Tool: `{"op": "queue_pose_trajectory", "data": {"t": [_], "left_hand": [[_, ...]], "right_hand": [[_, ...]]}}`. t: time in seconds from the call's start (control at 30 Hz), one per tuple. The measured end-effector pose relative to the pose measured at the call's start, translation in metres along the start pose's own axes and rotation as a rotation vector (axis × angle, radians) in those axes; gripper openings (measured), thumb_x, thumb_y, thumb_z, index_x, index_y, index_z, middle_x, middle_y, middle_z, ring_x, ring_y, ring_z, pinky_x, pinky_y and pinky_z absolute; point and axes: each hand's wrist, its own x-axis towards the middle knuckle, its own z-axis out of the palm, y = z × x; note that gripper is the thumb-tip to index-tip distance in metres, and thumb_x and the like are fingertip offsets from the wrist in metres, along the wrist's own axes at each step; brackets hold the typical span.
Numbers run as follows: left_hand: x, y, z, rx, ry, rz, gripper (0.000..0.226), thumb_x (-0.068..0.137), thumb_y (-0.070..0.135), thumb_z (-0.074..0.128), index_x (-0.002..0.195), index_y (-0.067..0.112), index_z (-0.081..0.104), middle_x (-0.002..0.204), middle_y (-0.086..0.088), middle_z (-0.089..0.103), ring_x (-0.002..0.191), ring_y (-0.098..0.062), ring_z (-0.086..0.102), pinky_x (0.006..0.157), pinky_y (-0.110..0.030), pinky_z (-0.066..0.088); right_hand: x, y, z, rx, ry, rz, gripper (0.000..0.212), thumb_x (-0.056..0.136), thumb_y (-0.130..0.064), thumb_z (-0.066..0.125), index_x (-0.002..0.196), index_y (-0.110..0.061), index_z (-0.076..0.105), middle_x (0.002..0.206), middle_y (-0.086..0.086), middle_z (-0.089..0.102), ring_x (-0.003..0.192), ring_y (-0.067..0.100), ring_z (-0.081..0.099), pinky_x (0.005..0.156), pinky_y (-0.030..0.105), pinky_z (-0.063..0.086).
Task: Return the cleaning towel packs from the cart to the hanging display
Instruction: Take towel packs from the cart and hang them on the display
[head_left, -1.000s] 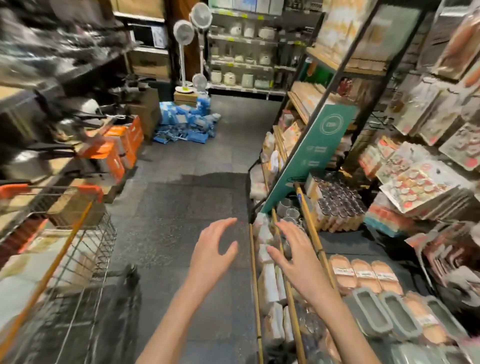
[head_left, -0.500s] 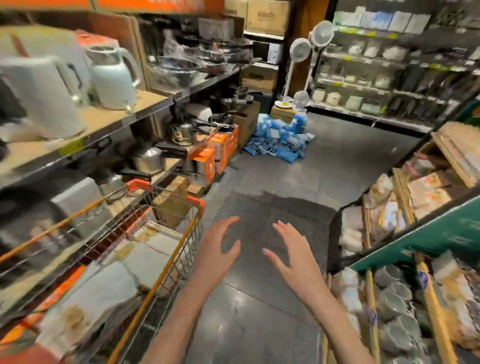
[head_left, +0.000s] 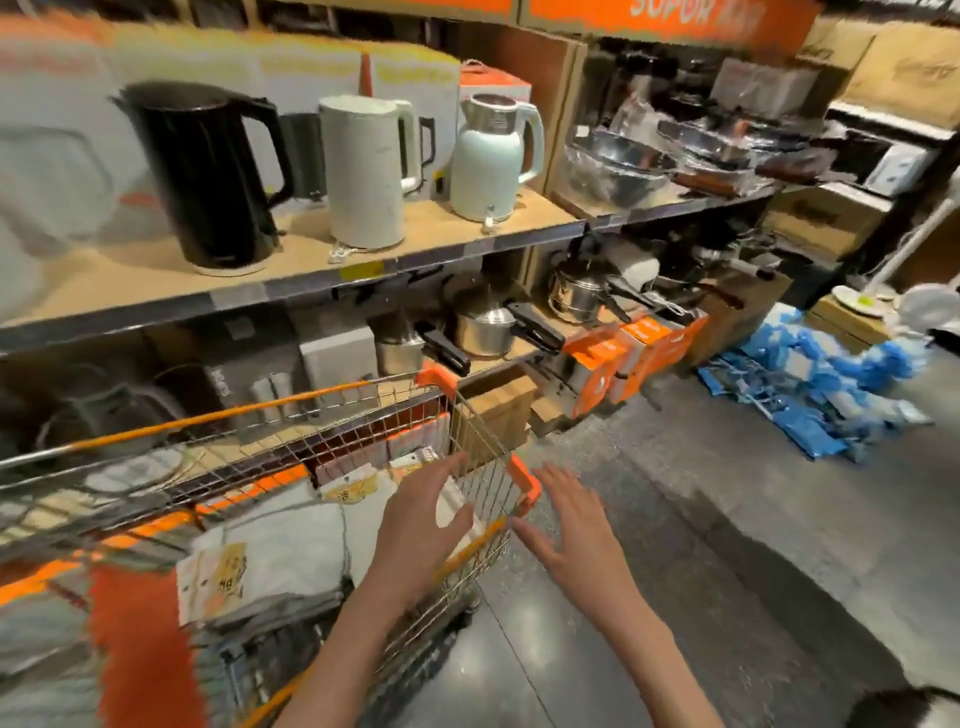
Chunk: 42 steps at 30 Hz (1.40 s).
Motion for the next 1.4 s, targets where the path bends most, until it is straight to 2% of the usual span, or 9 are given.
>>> {"op": "queue_pose_trajectory", "data": {"t": [0.43, 0.63, 0.8, 1.03, 1.2, 1.27, 1.3, 1.33, 1.4], "left_hand": [[0.024, -0.072, -0.009, -0.042, 0.326, -0.489, 0.051, 0.091, 0.022, 0.059, 0.133, 0.041, 0.038, 0.147, 0.005, 0.040, 0.136, -0.019, 0.031, 0.110, -0.038, 0.030], [0.050, -0.124, -0.006, -0.112, 0.352, -0.556, 0.053, 0.091, 0.019, 0.060, 0.137, 0.035, 0.039, 0.143, 0.006, 0.042, 0.134, -0.014, 0.032, 0.108, -0.030, 0.028], [0.073, -0.170, 0.011, -0.206, 0.327, -0.573, 0.060, 0.091, 0.019, 0.060, 0.117, 0.064, 0.031, 0.124, 0.041, 0.034, 0.122, 0.004, 0.030, 0.102, -0.021, 0.026], [0.098, -0.229, 0.050, -0.269, 0.312, -0.670, 0.053, 0.088, 0.010, 0.064, 0.124, 0.043, 0.043, 0.126, 0.027, 0.044, 0.122, 0.000, 0.036, 0.106, -0.030, 0.036], [0.118, -0.265, 0.073, -0.208, 0.240, -0.690, 0.053, 0.088, 0.012, 0.064, 0.125, 0.041, 0.039, 0.126, 0.019, 0.043, 0.119, 0.002, 0.036, 0.098, -0.012, 0.026], [0.125, -0.275, 0.082, -0.172, 0.214, -0.686, 0.054, 0.088, 0.012, 0.065, 0.128, 0.039, 0.040, 0.128, 0.019, 0.043, 0.120, 0.003, 0.036, 0.091, 0.002, 0.024], [0.127, -0.280, 0.085, -0.160, 0.214, -0.678, 0.054, 0.087, 0.011, 0.065, 0.126, 0.039, 0.041, 0.128, 0.019, 0.043, 0.120, 0.004, 0.037, 0.087, 0.006, 0.024], [0.130, -0.284, 0.088, -0.164, 0.226, -0.674, 0.054, 0.086, 0.009, 0.066, 0.123, 0.041, 0.041, 0.127, 0.020, 0.043, 0.119, 0.008, 0.037, 0.084, 0.009, 0.024], [0.132, -0.293, 0.090, -0.211, 0.274, -0.689, 0.055, 0.086, 0.008, 0.066, 0.116, 0.047, 0.043, 0.125, 0.026, 0.043, 0.112, 0.023, 0.036, 0.081, 0.011, 0.025]], "right_hand": [[0.148, 0.013, 0.078, 0.012, -0.381, -0.264, 0.070, 0.089, -0.054, 0.049, 0.147, -0.023, 0.025, 0.155, -0.006, 0.023, 0.143, 0.011, 0.017, 0.117, 0.036, 0.018], [0.196, 0.029, 0.150, 0.037, -0.471, -0.155, 0.071, 0.088, -0.050, 0.056, 0.146, -0.021, 0.027, 0.154, -0.002, 0.026, 0.141, 0.015, 0.025, 0.113, 0.031, 0.022], [0.228, 0.050, 0.210, 0.164, -0.493, 0.015, 0.070, 0.086, -0.040, 0.063, 0.144, -0.020, 0.029, 0.146, -0.001, 0.037, 0.133, 0.017, 0.036, 0.106, 0.030, 0.031], [0.262, 0.100, 0.292, 0.243, -0.512, 0.248, 0.068, 0.086, -0.024, 0.066, 0.143, -0.014, 0.031, 0.144, 0.001, 0.038, 0.132, 0.016, 0.035, 0.096, 0.016, 0.025], [0.287, 0.135, 0.348, 0.252, -0.547, 0.402, 0.066, 0.082, -0.016, 0.070, 0.139, -0.010, 0.036, 0.135, 0.009, 0.046, 0.123, 0.025, 0.047, 0.088, 0.019, 0.034], [0.294, 0.146, 0.367, 0.273, -0.557, 0.414, 0.049, 0.083, -0.013, 0.069, 0.124, -0.011, 0.043, 0.122, 0.013, 0.053, 0.084, 0.007, 0.040, 0.072, 0.008, 0.039], [0.298, 0.150, 0.375, 0.265, -0.546, 0.408, 0.038, 0.084, -0.010, 0.068, 0.114, -0.012, 0.045, 0.114, 0.016, 0.056, 0.111, 0.011, 0.046, 0.061, 0.001, 0.039], [0.300, 0.156, 0.384, 0.252, -0.530, 0.412, 0.031, 0.085, -0.008, 0.066, 0.109, -0.010, 0.047, 0.106, 0.018, 0.058, 0.083, 0.006, 0.057, 0.054, -0.001, 0.038], [0.302, 0.162, 0.400, 0.227, -0.537, 0.436, 0.032, 0.087, -0.013, 0.065, 0.113, -0.003, 0.050, 0.103, 0.017, 0.058, 0.092, 0.027, 0.060, 0.066, 0.003, 0.043]]}}
